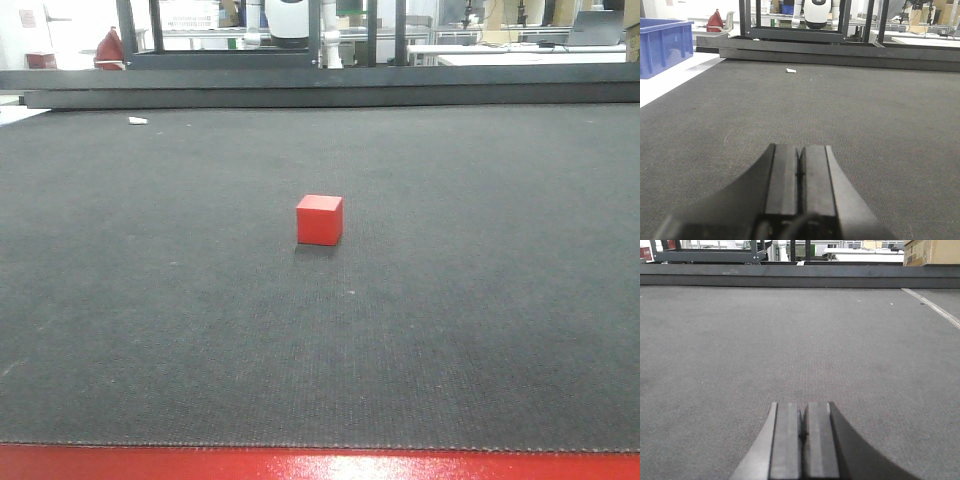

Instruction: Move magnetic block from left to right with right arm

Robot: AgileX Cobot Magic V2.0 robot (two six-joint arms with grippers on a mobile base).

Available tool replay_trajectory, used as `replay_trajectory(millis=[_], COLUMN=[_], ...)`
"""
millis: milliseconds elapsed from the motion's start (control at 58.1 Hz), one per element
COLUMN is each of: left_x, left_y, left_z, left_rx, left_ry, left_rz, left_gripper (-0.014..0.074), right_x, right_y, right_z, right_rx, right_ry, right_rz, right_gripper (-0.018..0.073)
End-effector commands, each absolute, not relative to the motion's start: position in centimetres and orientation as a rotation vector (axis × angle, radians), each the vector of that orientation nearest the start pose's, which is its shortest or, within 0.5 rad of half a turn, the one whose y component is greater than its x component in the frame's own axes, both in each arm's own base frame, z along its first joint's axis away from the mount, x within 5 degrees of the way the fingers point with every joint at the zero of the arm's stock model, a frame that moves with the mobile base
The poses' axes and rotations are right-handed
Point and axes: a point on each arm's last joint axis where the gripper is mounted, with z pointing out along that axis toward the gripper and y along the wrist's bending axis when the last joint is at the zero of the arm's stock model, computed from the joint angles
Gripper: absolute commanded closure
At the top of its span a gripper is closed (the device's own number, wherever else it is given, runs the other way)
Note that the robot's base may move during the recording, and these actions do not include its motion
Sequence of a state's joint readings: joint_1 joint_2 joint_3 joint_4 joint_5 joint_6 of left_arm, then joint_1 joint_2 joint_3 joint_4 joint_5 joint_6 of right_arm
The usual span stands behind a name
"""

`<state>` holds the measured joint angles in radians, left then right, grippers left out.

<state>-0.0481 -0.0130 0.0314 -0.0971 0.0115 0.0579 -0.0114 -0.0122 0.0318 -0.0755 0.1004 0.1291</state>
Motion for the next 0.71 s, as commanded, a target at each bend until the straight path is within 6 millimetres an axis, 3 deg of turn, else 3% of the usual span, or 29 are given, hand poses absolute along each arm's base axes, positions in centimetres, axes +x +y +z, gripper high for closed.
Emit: replay_trajectory(millis=[0,688], left_x=[5.52,5.52], left_y=[-0.20,-0.20], left_z=[20.80,20.80], left_rx=[-0.007,-0.007], left_ry=[1.421,1.421], left_rz=[-0.075,-0.075], left_gripper=[0.0722,0.0722], right_x=[5.51,5.51], right_y=[-0.09,-0.09], right_z=[20.37,20.38], right_rx=[0.049,0.049], right_ry=[1.491,1.490], right_rz=[0.027,0.027], right_gripper=[0.0503,0.0503])
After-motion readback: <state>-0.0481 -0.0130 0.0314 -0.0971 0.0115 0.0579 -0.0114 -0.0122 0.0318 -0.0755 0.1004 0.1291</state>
